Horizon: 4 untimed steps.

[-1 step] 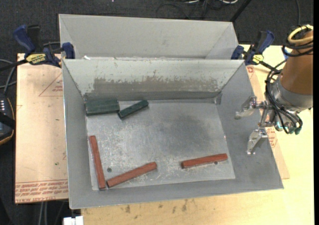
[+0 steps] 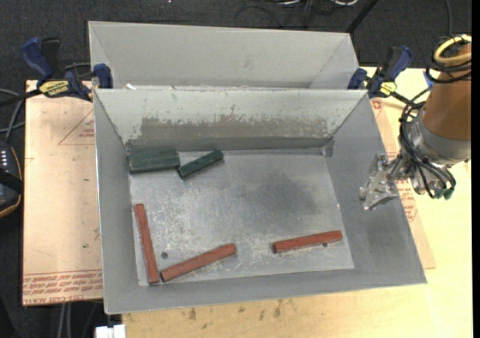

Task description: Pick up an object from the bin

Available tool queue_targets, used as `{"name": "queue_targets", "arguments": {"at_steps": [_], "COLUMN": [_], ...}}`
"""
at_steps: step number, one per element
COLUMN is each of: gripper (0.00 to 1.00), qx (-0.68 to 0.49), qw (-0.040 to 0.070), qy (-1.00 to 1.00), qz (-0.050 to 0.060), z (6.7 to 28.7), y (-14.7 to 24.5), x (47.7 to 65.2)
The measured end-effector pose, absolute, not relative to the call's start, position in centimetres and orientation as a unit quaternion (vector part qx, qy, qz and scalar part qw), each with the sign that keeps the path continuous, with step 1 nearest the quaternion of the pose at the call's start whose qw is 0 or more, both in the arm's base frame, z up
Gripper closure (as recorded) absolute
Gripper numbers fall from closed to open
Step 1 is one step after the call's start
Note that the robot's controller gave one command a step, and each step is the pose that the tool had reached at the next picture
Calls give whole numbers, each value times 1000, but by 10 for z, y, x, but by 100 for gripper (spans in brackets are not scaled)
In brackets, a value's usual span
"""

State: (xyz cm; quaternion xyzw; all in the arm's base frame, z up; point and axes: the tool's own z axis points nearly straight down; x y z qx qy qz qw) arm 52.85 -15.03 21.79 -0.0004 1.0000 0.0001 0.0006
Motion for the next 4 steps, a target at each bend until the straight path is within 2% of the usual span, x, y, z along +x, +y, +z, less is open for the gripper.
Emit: {"name": "queue_targets", "arguments": {"at_steps": [1,2,3,4], "gripper": [0,0,0,100], "qx": [-1,-1,-32,-157], "qw": [1,1,3,6], "qy": [1000,1000,999,988], "qz": [0,0,-1,-1], "z": [218,218,175,76], "y": [-150,-150,-137,-128], "x": [528,528,533,533]}}
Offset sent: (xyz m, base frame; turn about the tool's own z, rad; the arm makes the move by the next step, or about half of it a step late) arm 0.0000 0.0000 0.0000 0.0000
